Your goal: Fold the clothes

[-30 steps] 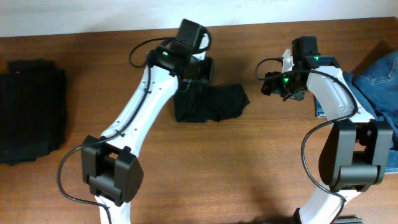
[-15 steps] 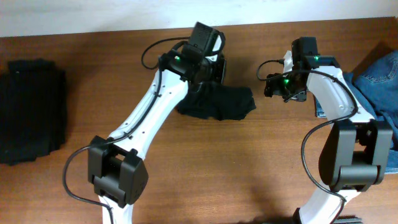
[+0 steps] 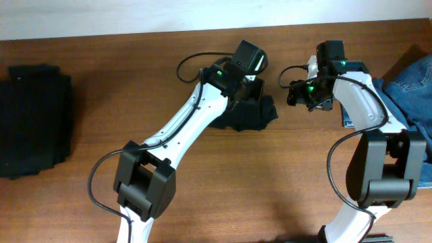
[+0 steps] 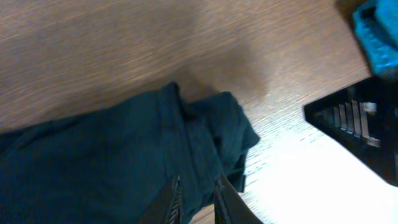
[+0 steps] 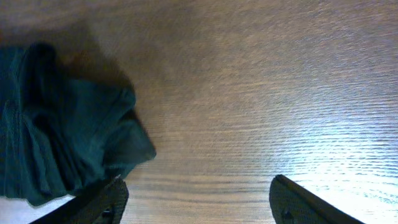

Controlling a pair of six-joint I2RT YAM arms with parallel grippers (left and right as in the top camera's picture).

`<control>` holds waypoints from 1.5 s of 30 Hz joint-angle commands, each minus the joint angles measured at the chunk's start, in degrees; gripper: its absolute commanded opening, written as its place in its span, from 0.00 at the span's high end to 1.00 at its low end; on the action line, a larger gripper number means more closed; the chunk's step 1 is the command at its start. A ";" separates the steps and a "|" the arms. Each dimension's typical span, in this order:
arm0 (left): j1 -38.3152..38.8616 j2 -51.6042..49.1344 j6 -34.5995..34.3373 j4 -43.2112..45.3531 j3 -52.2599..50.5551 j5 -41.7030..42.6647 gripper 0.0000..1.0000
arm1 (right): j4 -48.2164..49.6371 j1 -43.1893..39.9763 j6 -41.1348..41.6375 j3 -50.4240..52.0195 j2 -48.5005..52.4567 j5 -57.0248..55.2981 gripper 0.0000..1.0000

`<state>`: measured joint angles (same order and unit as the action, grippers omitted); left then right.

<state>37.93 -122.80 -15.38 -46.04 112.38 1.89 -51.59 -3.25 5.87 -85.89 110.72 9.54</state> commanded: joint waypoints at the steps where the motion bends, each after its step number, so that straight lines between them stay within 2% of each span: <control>1: -0.33 -0.17 -0.39 -1.33 1.05 -6.45 0.81 | -0.50 -0.15 -3.69 -0.55 -1.68 6.21 0.25; 5: -1.64 -0.02 -0.44 -3.91 1.05 -14.56 0.81 | -0.50 -0.11 -5.92 -0.55 -1.68 16.35 0.28; 12: -6.54 -0.02 -0.46 -8.52 1.03 -14.23 0.81 | -0.55 2.03 -8.83 -0.55 -1.66 19.85 0.32; 15: -9.14 -0.02 -0.44 -9.31 1.05 -8.68 0.82 | 0.39 4.20 -11.23 -0.55 -1.60 19.08 0.33; 18: -11.26 -0.02 -0.44 -10.23 1.03 0.35 0.82 | 2.89 6.16 -11.23 -0.20 -1.60 16.28 0.44; 20: -12.26 -0.02 -0.44 -10.75 1.03 1.81 0.82 | 4.04 7.15 -11.19 0.13 -1.60 15.47 0.48; 26: -14.67 -0.02 -0.42 -12.70 1.03 1.77 0.81 | 5.07 10.08 -9.79 0.22 -1.33 15.26 0.48; 32: -15.47 -0.02 -0.42 -15.34 1.03 1.75 0.81 | 9.44 13.20 -2.19 1.29 1.49 11.10 0.48; 45: -15.50 -0.02 0.48 -18.93 1.03 -0.39 0.81 | 13.40 15.63 4.37 1.36 6.80 7.76 0.47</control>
<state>22.59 -122.80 -15.46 -64.45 112.40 2.31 -38.81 12.05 7.40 -84.77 117.34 19.25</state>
